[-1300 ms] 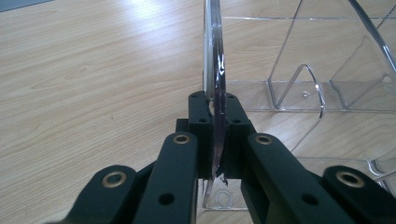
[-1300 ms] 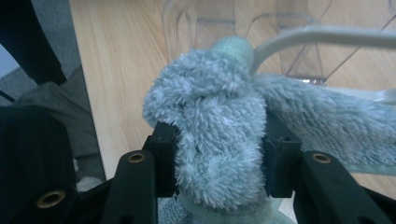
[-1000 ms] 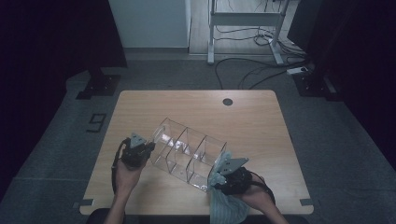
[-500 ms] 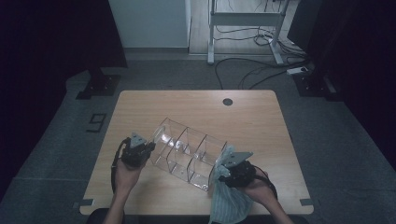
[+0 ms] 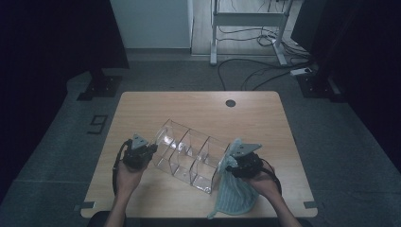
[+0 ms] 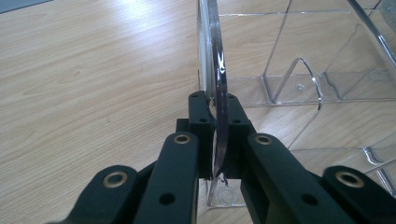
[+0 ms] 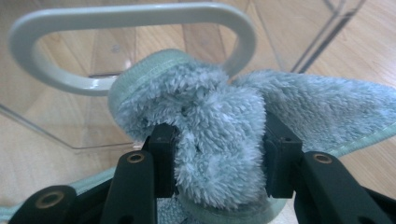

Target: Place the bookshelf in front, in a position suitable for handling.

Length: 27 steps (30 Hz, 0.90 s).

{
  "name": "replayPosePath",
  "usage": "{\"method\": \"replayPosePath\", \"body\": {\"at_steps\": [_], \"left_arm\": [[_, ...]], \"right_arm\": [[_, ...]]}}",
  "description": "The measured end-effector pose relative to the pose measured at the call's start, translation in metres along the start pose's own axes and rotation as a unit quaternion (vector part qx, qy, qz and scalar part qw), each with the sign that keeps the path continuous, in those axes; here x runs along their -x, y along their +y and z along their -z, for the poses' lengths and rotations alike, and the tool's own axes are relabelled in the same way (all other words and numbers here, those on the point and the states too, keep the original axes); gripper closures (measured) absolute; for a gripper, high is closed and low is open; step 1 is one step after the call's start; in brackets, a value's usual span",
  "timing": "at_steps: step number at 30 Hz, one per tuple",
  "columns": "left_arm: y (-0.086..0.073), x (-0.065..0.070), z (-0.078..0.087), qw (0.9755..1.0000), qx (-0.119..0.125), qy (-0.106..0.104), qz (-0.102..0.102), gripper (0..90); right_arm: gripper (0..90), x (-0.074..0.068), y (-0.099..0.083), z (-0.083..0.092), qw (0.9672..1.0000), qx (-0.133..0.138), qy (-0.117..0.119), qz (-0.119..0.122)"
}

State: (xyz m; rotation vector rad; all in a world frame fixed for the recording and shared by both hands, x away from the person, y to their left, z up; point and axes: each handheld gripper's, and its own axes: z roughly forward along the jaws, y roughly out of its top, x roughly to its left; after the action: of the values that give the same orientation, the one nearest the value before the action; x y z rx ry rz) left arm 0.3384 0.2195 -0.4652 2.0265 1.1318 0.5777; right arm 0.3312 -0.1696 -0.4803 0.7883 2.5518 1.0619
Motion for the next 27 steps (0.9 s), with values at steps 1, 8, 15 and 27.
{"method": "replayPosePath", "body": {"at_steps": [1,8,15,27], "left_arm": [[0.000,0.000,0.000,1.0000,0.000,0.000,0.000,86.4],[0.000,0.000,0.000,1.0000,0.000,-0.001,0.001,86.3],[0.000,0.000,-0.001,1.0000,0.000,0.000,0.001,86.3],[0.000,0.001,-0.001,1.0000,0.003,0.001,0.006,86.0]], "right_arm": [[55.2,0.001,0.000,0.000,1.0000,0.001,-0.002,-0.003],[55.1,0.009,-0.001,-0.002,0.9997,0.007,-0.022,-0.010],[55.1,0.017,-0.003,-0.006,0.9983,0.006,-0.049,-0.030],[55.1,0.017,-0.007,-0.018,0.9980,-0.018,-0.055,-0.027]]}}
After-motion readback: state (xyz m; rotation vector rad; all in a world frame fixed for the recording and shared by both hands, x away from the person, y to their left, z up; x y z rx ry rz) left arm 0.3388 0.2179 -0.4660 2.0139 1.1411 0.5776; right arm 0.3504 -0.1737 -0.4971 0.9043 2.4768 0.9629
